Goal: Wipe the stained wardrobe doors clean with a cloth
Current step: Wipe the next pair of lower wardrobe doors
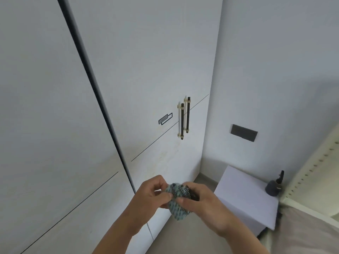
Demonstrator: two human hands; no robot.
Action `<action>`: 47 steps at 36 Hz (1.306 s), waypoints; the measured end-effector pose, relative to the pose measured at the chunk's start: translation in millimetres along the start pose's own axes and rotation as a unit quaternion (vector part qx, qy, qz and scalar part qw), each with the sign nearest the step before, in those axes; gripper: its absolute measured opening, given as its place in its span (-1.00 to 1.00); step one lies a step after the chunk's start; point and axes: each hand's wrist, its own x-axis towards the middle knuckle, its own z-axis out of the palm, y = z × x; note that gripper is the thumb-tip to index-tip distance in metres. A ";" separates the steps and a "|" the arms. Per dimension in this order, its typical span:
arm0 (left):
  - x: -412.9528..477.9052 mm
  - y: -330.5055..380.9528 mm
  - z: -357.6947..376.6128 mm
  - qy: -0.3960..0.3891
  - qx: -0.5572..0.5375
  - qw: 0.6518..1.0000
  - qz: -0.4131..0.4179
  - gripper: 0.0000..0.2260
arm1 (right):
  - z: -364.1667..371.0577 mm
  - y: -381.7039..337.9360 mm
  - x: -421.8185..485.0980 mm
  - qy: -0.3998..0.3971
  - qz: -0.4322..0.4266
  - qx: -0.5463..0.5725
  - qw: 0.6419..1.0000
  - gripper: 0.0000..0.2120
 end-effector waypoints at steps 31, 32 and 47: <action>218.2 -204.8 -0.7 0.294 0.226 0.917 0.146 -0.82 | -133.3 203.8 310.8 -0.198 -0.093 -0.048 0.975 -0.76; 223.6 -219.4 0.0 0.307 0.248 0.902 0.173 -0.83 | -133.7 216.8 319.7 -0.200 -0.118 -0.039 0.972 -0.76; 242.9 -397.1 30.3 0.422 0.341 0.760 0.358 -0.85 | -136.2 385.8 352.9 -0.262 -0.316 0.030 0.911 -0.51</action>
